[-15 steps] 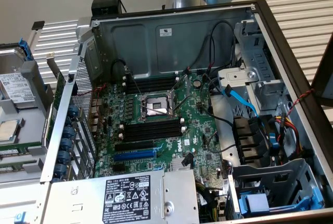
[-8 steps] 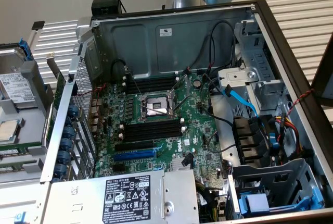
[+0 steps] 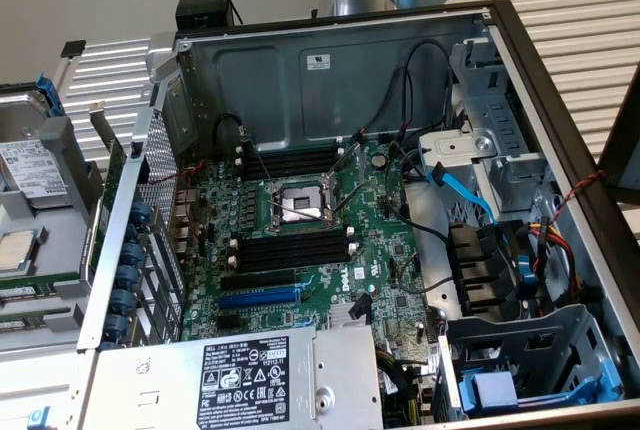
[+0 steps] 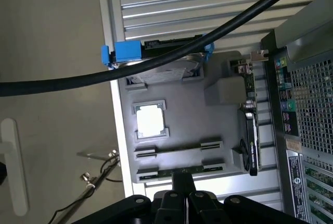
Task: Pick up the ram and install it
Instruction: 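Pick up the ram and move it above insertion slot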
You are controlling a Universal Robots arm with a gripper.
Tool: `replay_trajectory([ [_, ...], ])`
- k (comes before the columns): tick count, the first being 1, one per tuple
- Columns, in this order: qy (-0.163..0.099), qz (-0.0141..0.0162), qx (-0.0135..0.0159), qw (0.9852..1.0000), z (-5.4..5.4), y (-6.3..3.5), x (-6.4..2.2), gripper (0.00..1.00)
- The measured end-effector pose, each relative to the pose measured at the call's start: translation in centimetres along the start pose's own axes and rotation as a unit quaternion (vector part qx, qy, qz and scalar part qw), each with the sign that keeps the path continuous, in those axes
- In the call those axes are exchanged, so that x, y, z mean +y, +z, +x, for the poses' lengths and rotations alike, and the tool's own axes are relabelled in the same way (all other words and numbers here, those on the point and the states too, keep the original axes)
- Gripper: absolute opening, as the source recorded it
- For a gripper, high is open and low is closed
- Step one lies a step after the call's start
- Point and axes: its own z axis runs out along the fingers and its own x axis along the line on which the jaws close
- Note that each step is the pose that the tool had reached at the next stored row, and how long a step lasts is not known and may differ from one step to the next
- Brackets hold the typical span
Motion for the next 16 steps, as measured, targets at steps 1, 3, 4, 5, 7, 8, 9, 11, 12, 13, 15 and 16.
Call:
replay_trajectory([
  [1,0.0,0.0,0.0,1.0,0.0,0.0,0.0,0.11],
  [3,0.0,0.0,0.0,1.0,0.0,0.0,0.0,0.11],
  [4,0.0,0.0,0.0,1.0,0.0,0.0,0.0,0.11],
  [5,0.0,0.0,0.0,1.0,0.0,0.0,0.0,0.11],
  [7,0.0,0.0,0.0,1.0,0.0,0.0,0.0,0.11],
  [8,0.0,0.0,0.0,1.0,0.0,0.0,0.0,0.11],
  [9,0.0,0.0,0.0,1.0,0.0,0.0,0.0,0.11],
  [11,-0.001,0.0001,0.0,1.0,0.0,0.0,0.0,0.11],
  [12,-0.007,0.0,0.0004,1.0,0.01,0.0,0.0,0.11],
  [13,-0.015,-0.0002,0.0008,0.9999,0.02,-0.01,0.0,0.11],
  [15,-0.034,-0.0007,0.0017,0.9994,0.02,0.0,0.0,0.11],
  [16,-0.043,-0.0008,0.002,0.9991,0.02,0.01,0.0,0.11],
])
